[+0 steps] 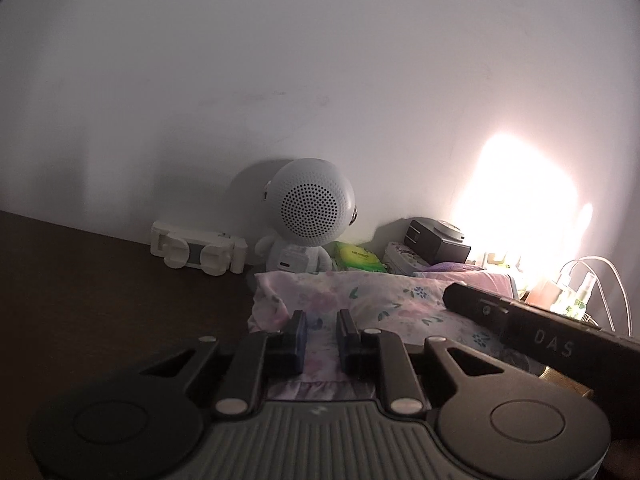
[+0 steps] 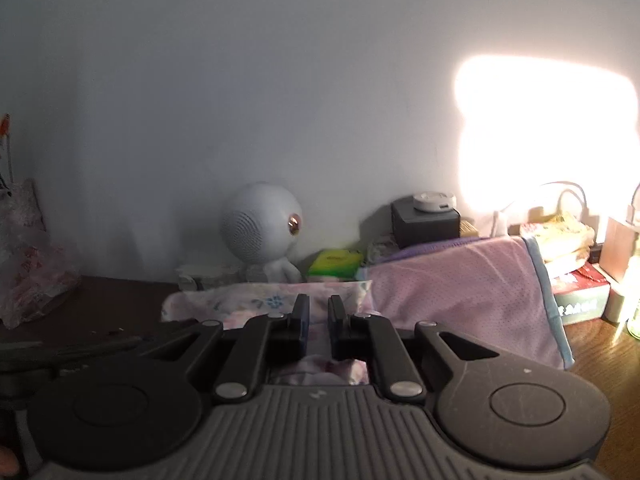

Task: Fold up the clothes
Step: 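Lower the dress onto the flower-print cloth and open both grippers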

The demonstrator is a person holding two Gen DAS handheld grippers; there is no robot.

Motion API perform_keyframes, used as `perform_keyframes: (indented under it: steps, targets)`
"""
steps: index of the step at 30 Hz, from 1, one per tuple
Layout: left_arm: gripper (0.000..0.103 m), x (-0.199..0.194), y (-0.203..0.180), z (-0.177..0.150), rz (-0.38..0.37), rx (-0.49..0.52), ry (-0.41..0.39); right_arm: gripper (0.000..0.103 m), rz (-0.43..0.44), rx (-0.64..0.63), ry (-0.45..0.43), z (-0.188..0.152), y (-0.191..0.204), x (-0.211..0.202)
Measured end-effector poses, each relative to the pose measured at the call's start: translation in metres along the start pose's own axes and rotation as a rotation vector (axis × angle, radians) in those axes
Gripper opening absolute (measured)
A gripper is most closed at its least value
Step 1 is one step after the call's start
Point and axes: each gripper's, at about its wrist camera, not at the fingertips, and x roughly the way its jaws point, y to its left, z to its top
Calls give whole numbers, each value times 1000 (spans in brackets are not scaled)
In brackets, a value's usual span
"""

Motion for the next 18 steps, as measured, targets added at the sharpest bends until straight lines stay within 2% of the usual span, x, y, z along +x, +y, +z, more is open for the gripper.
perform_keyframes:
  steps: [7, 10, 11, 14, 16, 18]
  targets:
    - [15, -5, 1, 4, -8, -13, -20, 10, 6, 32, -115, 8, -4, -19]
    - [21, -14, 4, 9, -56, -40, -65, 11, 24, 24, -154, 11, -1, -26]
    - [24, -16, 5, 12, -61, -58, -79, 11, 36, 0, -137, 11, 4, -24]
    - [25, -19, 13, 15, -8, -111, -99, 11, 41, -59, -66, 4, 16, -13]
    - [25, -15, 21, 16, 33, -161, -75, 11, 33, -85, -32, 0, 20, -6]
    - [26, -9, 31, 17, 35, -215, -29, 11, 25, -90, -21, -2, 20, -4]
